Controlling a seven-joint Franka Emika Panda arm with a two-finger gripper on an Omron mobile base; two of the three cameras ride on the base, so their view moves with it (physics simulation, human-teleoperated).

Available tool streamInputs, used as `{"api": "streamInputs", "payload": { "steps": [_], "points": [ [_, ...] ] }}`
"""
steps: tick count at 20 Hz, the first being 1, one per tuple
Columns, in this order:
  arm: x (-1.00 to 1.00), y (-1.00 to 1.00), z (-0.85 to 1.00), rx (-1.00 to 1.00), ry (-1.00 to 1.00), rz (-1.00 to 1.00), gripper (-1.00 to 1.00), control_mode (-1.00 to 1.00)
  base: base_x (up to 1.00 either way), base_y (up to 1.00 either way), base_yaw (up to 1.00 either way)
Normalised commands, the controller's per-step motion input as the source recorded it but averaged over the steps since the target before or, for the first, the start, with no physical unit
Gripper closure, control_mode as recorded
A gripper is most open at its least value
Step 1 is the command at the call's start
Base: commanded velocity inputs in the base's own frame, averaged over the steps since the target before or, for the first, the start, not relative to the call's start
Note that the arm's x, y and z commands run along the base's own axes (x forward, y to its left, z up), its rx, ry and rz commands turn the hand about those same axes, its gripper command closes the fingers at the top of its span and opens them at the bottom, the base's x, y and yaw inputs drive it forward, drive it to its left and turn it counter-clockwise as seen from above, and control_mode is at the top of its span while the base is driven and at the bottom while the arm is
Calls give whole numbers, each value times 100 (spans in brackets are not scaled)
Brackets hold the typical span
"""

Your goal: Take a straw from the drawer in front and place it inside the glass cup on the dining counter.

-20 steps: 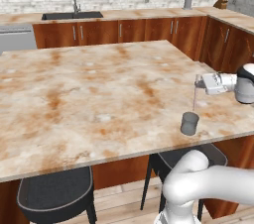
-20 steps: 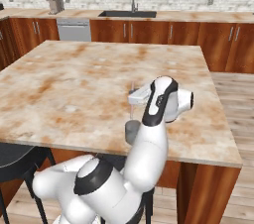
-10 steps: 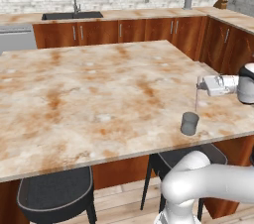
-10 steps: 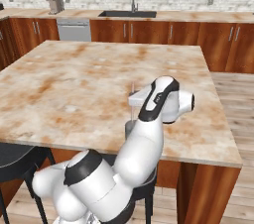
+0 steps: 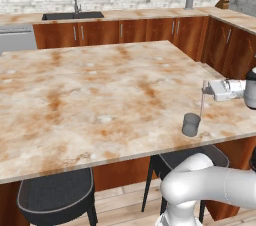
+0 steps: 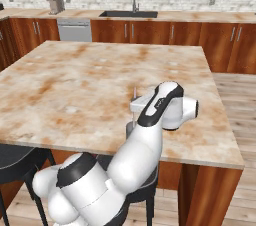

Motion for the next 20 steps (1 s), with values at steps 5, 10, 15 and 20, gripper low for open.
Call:
{"api": "streamInputs", "payload": {
  "steps": [5, 10, 15, 20],
  "points": [
    [0, 1, -1, 1, 0, 0, 100, -100, 0, 0, 0],
    [0, 0, -10, 0, 3, 0, 100, -100, 0, 0, 0],
    [1, 0, -9, 1, 6, 0, 100, -100, 0, 0, 0],
    [12, 6, -9, 0, 6, 0, 100, -100, 0, 0, 0]
  ]
}}
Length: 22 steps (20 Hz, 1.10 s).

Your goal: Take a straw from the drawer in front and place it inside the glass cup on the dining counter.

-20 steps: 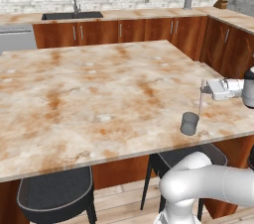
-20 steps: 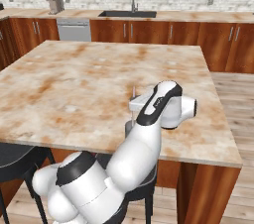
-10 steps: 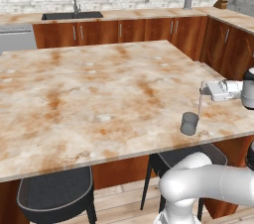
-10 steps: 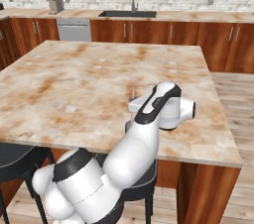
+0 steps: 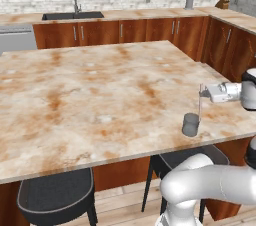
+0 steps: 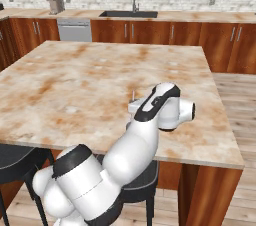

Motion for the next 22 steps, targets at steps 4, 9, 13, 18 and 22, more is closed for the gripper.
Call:
{"api": "streamInputs", "payload": {
  "steps": [4, 9, 13, 18, 22],
  "points": [
    [27, 8, -4, 0, 6, 0, 100, -100, 0, 0, 0],
    [19, 2, -4, 1, 4, 0, 100, -100, 0, 0, 0],
    [0, -3, -23, 0, 0, 2, 100, -100, 0, 0, 0],
    [0, -2, -17, 1, 0, 5, 100, -100, 0, 0, 0],
    [9, 0, -2, 6, 0, 7, 100, -100, 0, 0, 0]
  ]
}}
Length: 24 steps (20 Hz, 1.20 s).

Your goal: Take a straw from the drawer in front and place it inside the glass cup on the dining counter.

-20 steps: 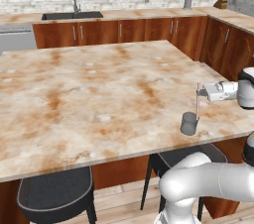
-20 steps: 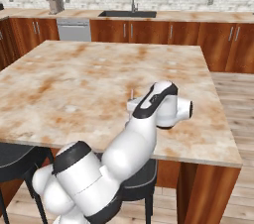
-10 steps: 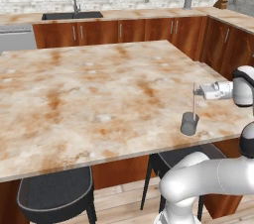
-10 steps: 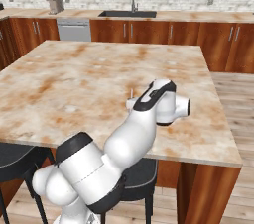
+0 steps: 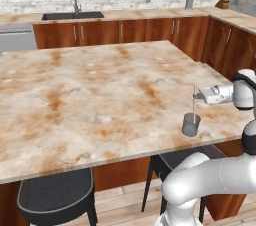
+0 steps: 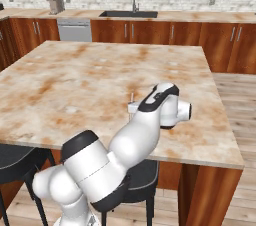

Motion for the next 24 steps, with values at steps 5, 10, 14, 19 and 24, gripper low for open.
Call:
{"api": "streamInputs", "payload": {
  "steps": [5, 10, 14, 19, 24],
  "points": [
    [19, 0, -2, 4, 0, 6, 100, -100, 0, 0, 0],
    [7, -17, 0, 1, 0, 5, 100, -100, 0, 0, 0],
    [8, -15, 0, 0, 0, 5, 100, -100, 0, 0, 0],
    [4, 1, 0, 0, 0, 5, 100, -100, 0, 0, 0],
    [0, 5, 0, 1, 0, 6, 100, -100, 0, 0, 0]
  ]
}}
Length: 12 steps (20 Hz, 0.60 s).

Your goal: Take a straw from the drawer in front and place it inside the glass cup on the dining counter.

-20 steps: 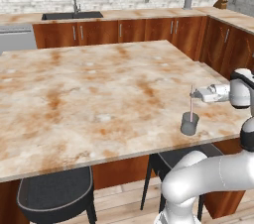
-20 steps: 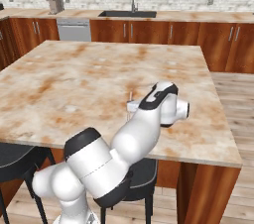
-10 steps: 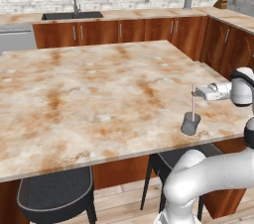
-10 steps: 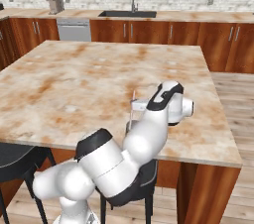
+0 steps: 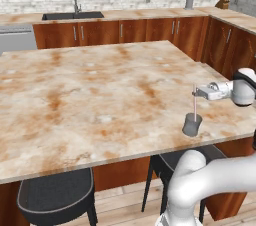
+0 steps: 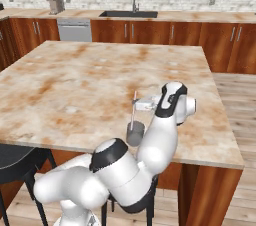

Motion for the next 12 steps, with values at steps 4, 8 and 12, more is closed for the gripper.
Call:
{"api": "streamInputs", "payload": {
  "steps": [4, 8, 12],
  "points": [
    [0, 11, 0, 3, 0, 5, 100, -100, 0, 0, 0],
    [-6, 19, 2, 6, 0, 2, 100, -100, 0, 0, 0],
    [-1, 14, 21, 6, 0, 0, 100, -100, 0, 0, 0]
  ]
}}
